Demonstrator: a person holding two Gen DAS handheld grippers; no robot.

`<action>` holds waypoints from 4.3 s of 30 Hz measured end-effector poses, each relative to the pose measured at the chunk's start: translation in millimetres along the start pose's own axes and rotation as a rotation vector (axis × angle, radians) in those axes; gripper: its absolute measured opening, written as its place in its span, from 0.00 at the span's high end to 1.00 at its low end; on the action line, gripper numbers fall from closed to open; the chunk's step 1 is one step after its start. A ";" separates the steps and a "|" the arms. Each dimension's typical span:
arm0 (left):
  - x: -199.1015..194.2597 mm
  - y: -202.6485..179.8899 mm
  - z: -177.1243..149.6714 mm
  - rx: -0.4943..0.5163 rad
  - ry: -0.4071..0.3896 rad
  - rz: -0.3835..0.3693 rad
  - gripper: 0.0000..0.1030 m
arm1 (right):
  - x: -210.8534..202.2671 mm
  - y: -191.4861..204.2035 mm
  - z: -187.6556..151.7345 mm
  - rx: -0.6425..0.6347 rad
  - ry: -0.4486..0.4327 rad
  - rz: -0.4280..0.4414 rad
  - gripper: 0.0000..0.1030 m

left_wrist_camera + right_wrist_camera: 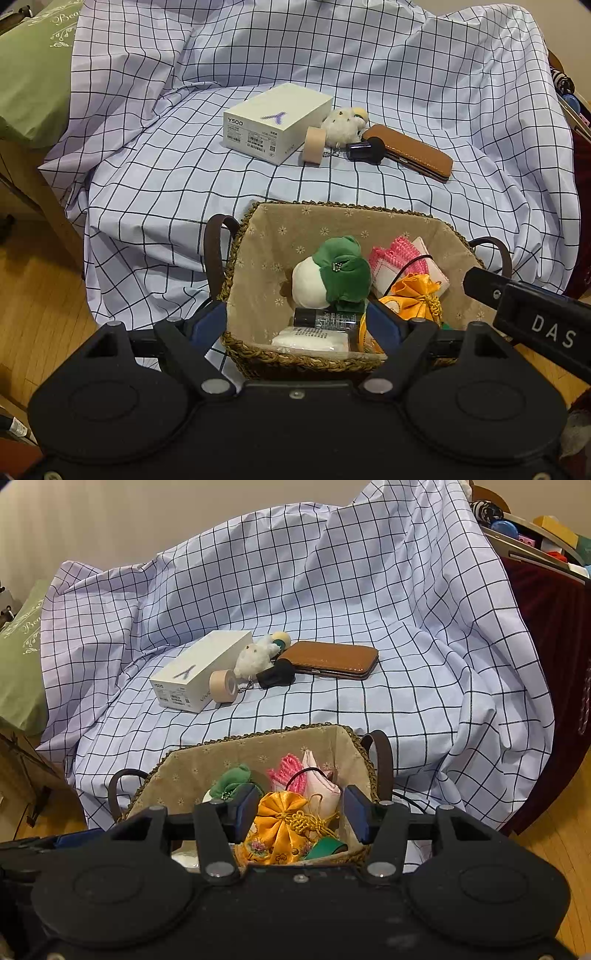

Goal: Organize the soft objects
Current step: 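Withdraw both tools from the basket toward the remaining objects, then reach the right tool toward the beige tape roll beside the white box, then grasp the black cylinder with the right tool while the left tool grasps the beige tape roll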

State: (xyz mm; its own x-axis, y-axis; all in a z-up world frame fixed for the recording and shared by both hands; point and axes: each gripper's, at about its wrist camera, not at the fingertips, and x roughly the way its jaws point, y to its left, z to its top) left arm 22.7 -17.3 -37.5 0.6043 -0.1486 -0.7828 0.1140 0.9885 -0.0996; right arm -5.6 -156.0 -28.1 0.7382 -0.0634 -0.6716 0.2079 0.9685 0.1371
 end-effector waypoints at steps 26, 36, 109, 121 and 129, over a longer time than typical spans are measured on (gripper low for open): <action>-10.3 -2.7 13.7 0.016 -0.073 0.029 0.23 | 9.2 -7.0 5.0 -0.007 0.005 -0.022 0.47; -3.7 -9.4 31.9 0.063 -0.106 0.039 0.17 | 26.8 -9.8 31.0 0.002 -0.004 -0.038 0.43; 114.8 21.3 87.3 -0.011 -0.012 0.024 0.14 | 247.6 56.5 148.3 -0.254 0.105 -0.042 0.48; 114.5 22.0 88.3 -0.016 -0.006 0.018 0.14 | 247.8 53.8 145.2 -0.263 0.096 -0.033 0.50; 114.9 11.4 102.4 0.005 -0.015 -0.014 0.14 | 214.6 27.3 140.7 -0.162 0.076 -0.060 0.50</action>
State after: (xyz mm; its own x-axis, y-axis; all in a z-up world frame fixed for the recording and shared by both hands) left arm 174.3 -26.2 -65.7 0.6141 -0.1631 -0.7722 0.1267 0.9861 -0.1075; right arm 248.7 -177.0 -66.0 0.6758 -0.1098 -0.7288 0.1398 0.9900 -0.0194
